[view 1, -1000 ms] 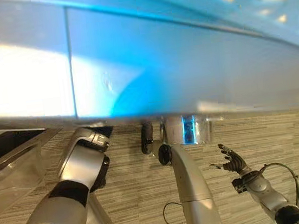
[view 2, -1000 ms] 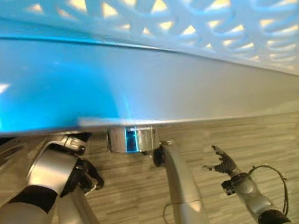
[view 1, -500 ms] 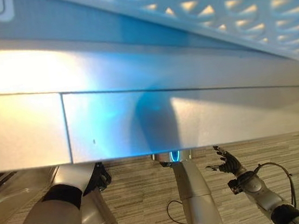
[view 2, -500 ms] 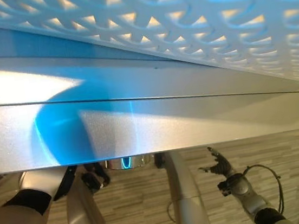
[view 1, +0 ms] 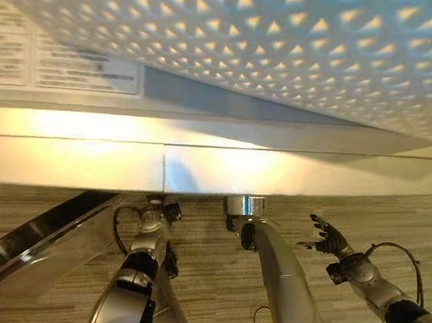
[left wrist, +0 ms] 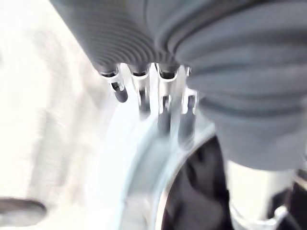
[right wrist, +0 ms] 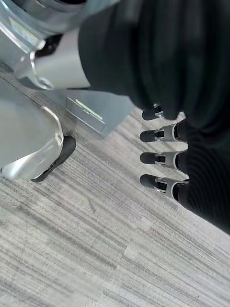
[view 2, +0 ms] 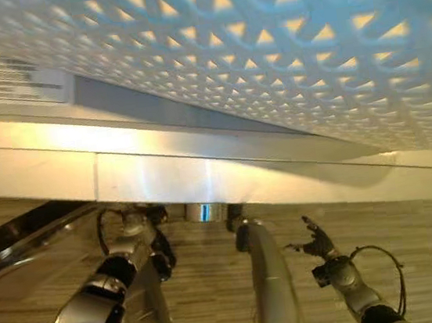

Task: Grab the laundry basket,head to the washer,open it,put in the laundry and shut it.

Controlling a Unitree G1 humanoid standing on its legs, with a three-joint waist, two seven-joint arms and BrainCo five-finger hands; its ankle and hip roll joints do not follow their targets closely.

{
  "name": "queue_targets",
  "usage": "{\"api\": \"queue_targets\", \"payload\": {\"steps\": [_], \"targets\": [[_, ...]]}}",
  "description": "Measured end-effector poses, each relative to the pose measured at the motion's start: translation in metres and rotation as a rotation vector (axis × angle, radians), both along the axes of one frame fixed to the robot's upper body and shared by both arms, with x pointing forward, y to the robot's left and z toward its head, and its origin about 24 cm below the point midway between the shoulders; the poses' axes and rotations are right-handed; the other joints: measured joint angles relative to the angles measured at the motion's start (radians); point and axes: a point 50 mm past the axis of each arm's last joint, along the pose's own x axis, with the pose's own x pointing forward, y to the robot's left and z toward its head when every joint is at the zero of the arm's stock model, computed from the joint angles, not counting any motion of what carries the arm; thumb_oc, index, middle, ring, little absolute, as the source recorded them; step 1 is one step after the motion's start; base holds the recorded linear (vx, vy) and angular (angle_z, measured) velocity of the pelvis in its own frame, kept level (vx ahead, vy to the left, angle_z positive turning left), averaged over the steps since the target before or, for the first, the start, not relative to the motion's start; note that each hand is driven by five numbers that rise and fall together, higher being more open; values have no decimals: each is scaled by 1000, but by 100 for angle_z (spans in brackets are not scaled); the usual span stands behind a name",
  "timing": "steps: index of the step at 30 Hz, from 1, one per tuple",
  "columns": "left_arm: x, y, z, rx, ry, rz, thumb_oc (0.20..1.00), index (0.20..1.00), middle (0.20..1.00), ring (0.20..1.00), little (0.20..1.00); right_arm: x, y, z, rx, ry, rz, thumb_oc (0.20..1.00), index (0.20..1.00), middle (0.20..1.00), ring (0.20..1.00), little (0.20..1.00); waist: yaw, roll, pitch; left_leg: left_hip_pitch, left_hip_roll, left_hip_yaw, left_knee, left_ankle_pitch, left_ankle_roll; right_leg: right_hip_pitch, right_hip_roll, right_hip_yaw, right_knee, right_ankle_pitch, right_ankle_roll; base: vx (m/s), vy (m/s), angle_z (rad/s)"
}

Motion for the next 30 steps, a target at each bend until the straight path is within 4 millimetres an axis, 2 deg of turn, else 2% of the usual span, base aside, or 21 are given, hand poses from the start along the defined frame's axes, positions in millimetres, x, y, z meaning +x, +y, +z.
{"api": "queue_targets", "payload": {"steps": [4, 5, 11, 14, 17, 18, 21, 22, 23, 24, 25, 27, 28, 30], "targets": [[-21, 23, -22, -7, 70, 52, 1000, 1000, 1000, 1000, 1000, -7, -11, -10, -14, 59, -62, 1000, 1000, 1000, 1000, 1000, 15, 5, 34, 116, -20, 1, -63, 17, -3, 107, -14, -11, -16, 0, 9, 26, 47, 12], [-24, 22, -27, -28, 80, 51, 1000, 1000, 1000, 1000, 1000, -13, -15, -15, -20, 94, -89, 1000, 1000, 1000, 1000, 1000, 22, 7, 55, 173, -29, 0, -85, 23, -3, 158, -18, -12, -23, -6, 15, 57, 48, 14], [-61, 28, -65, -23, 214, 17, 1000, 1000, 1000, 1000, 1000, -35, -25, -34, -13, 215, -161, 1000, 1000, 1000, 1000, 1000, 53, 15, 64, 433, -60, -2, -217, 53, 0, 408, -29, -35, -99, -13, 31, 59, 45, 12], [-87, 33, -90, 124, 367, -64, 1000, 1000, 1000, 1000, 1000, -48, -26, -44, 9, 295, -201, 1000, 1000, 1000, 1000, 1000, 50, 24, 58, 602, -80, 3, -351, 105, 4, 556, -25, -51, -181, 6, 45, 126, 76, 11], [-124, 39, -117, 211, 537, -109, 1000, 1000, 1000, 1000, 1000, -64, -29, -51, 15, 349, -211, 1000, 1000, 1000, 1000, 1000, 51, 49, 6, 675, -84, 8, -418, 116, 2, 618, -20, -56, -226, 4, 56, 126, 117, -5], [-147, 43, -132, 251, 650, -129, 1000, 1000, 1000, 1000, 1000, -71, -31, -55, 15, 390, -214, 1000, 1000, 1000, 1000, 1000, 50, 64, -23, 742, -86, 31, -478, 137, 3, 667, -8, -53, -270, 24, 60, 110, 103, -22], [-194, 48, -152, 356, 833, -211, 1000, 1000, 1000, 1000, 1000, -90, -32, -62, 19, 458, -206, 1000, 1000, 1000, 1000, 1000, 51, 87, -100, 777, -90, 35, -508, 141, 2, 699, -3, -52, -296, 27, 66, 97, 120, -7], [-198, 49, -154, 370, 847, -219, 1000, 1000, 1000, 1000, 1000, -92, -32, -62, 16, 466, -200, 1000, 1000, 1000, 1000, 1000, 51, 89, -104, 782, -90, 35, -507, 142, -1, 705, -2, -51, -298, 29, 68, 57, 171, -4], [-217, 54, -159, 389, 922, -227, 1000, 1000, 1000, 1000, 1000, -96, -32, -64, 21, 481, -202, 1000, 1000, 1000, 1000, 1000, 52, 86, -115, 798, -92, 39, -507, 138, 4, 717, -4, -49, -300, 30, 70, 24, 201, -5], [-220, 56, -160, 374, 938, -207, 1000, 1000, 1000, 1000, 1000, -96, -33, -63, 30, 482, -208, 1000, 1000, 1000, 1000, 1000, 53, 83, -122, 800, -94, 43, -506, 137, 6, 717, -6, -46, -300, 30, 71, 13, 226, -13], [-236, 60, -164, 322, 987, -153, 1000, 1000, 1000, 1000, 1000, -96, -36, -62, 38, 476, -225, 1000, 1000, 1000, 1000, 1000, 54, 74, -128, 808, -105, 54, -506, 136, 9, 716, -9, -31, -302, 35, 75, -4, 220, -23], [-255, 64, -167, 294, 1049, -120, 1000, 1000, 1000, 1000, 1000, -97, -37, -62, 42, 480, -229, 1000, 1000, 1000, 1000, 1000, 54, 66, -140, 813, -116, 66, -500, 129, 15, 717, -15, -14, -306, 41, 80, -27, 203, -24], [-264, 65, -168, 284, 1067, -113, 1000, 1000, 1000, 1000, 1000, -104, -39, -63, 54, 491, -244, 1000, 1000, 1000, 1000, 1000, 57, 59, -150, 821, -127, 83, -502, 123, 26, 716, -21, 2, -315, 53, 88, -61, 216, -22], [-266, 66, -168, 282, 1065, -114, 1000, 1000, 1000, 1000, 1000, -114, -42, -65, 54, 520, -260, 1000, 1000, 1000, 1000, 1000, 60, 52, -154, 821, -141, 93, -499, 121, 31, 717, -37, 16, -328, 68, 100, -65, 198, -15]]}}
